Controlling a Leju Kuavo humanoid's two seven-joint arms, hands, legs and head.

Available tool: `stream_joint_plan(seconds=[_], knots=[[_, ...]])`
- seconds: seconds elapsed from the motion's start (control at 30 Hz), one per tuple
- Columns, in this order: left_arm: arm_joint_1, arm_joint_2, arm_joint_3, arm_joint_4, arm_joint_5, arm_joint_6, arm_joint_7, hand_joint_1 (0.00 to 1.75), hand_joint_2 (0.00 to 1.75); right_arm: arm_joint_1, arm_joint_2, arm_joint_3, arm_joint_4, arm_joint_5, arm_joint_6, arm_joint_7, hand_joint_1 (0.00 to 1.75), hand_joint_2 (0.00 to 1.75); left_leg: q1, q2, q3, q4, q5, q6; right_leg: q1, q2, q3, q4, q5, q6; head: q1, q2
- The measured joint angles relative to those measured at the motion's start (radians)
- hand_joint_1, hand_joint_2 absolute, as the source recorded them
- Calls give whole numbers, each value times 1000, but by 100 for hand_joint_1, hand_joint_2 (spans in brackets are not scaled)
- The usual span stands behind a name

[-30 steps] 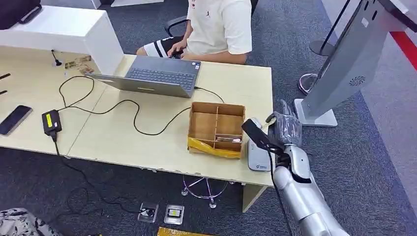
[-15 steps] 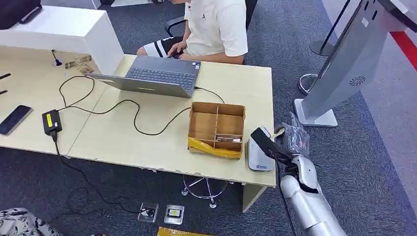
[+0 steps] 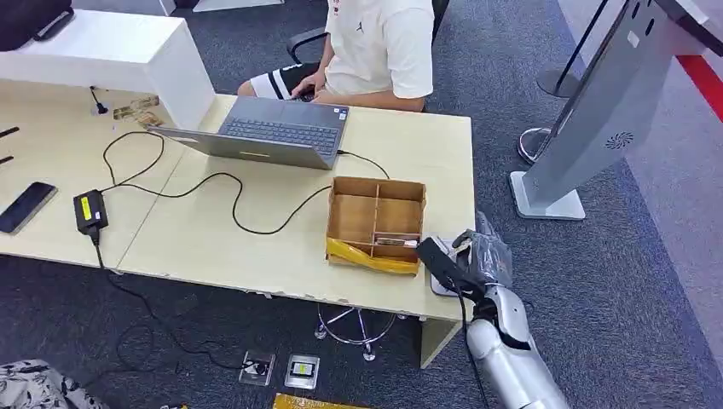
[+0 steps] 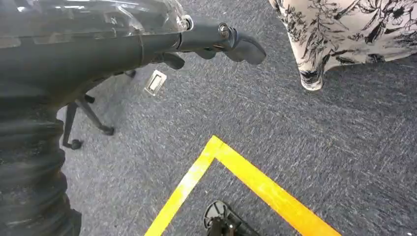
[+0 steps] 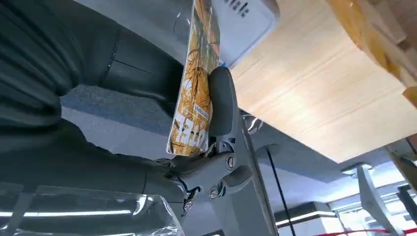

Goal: Pass the card to the sensor for recognition and then transmit it.

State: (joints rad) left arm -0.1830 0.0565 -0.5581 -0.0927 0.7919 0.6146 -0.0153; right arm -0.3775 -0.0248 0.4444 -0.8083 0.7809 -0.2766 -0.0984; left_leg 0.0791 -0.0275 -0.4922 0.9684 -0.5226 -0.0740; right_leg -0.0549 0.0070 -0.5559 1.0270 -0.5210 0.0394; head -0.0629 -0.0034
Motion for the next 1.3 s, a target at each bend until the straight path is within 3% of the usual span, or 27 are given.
stream_joint_plan(seconds=[0.3, 0.7, 0.8, 0.9, 1.1, 1.3], knots=[[-9, -14, 31, 24, -2, 0, -6, 0, 175, 14, 22, 26, 18, 3, 4, 7, 175, 175, 0, 0, 1, 0, 0, 0, 0, 0, 0, 0, 0, 0, 0, 0], [-16, -24, 71, 48, -3, 0, -21, 0, 175, -4, 43, 37, 76, -1, -40, -10, 175, 175, 0, 1, 1, 0, 0, 0, 0, 0, 1, 0, 1, 1, 0, 0], [-17, -25, 80, 55, -4, 0, -21, 0, 175, -17, 48, 35, 88, -52, -26, -35, 175, 175, 0, 1, 1, 0, 0, 0, 0, 1, 1, 0, 1, 1, -1, 0], [-17, -27, 84, 59, -27, 0, -19, 0, 175, -35, 56, 32, 79, -157, 38, -92, 175, 175, 0, 1, 1, 0, 0, 0, 0, 1, 1, 0, 1, 1, 0, 0], [-11, -28, 95, 59, -88, 0, 5, 0, 175, -50, 60, 26, -114, -288, 193, -38, 175, 175, 0, 0, 1, 0, 0, 0, 0, 0, 1, 0, 1, 1, 0, 0], [-3, -28, 116, 58, -119, 0, 5, 0, 175, -96, 59, 6, -355, -298, 216, -20, 175, 175, 0, 0, 1, 1, 0, 0, 0, 1, 1, 0, 1, 1, 0, 0]])
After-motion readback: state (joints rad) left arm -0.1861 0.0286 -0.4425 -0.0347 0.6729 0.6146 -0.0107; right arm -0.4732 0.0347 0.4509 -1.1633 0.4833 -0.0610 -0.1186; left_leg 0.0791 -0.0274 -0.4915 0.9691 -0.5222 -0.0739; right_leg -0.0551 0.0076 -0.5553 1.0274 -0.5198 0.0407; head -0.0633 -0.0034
